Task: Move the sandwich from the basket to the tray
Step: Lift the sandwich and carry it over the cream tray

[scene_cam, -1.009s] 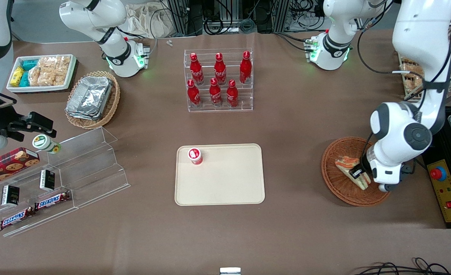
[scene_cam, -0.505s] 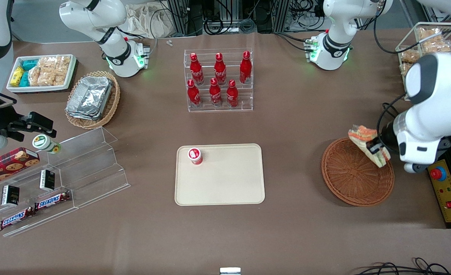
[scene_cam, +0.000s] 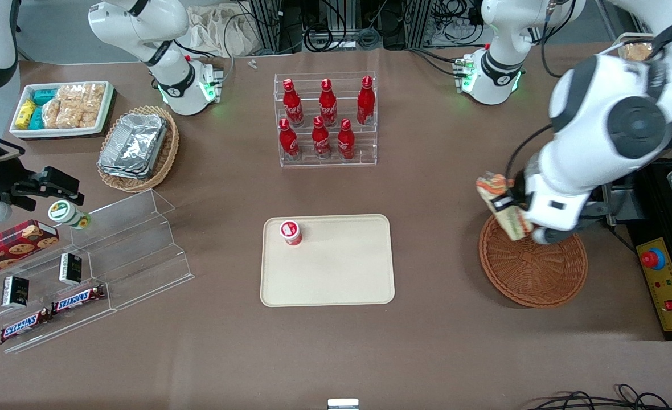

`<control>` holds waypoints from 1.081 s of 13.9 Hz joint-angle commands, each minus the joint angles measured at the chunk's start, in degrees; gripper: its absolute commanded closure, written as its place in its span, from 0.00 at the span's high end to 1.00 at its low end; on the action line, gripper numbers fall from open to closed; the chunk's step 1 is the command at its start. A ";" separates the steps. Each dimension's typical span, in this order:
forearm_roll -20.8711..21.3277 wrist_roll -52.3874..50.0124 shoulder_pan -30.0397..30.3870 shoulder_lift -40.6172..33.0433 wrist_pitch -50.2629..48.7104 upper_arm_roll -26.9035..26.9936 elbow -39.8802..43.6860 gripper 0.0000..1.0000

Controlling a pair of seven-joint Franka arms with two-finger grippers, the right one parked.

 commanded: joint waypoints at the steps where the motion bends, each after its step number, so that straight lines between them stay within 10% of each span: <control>1: 1.97 -0.13 -4.77 3.35 0.36 -0.53 1.59 0.00; 15: 10.14 -0.75 -18.07 24.98 30.66 -2.37 4.23 0.00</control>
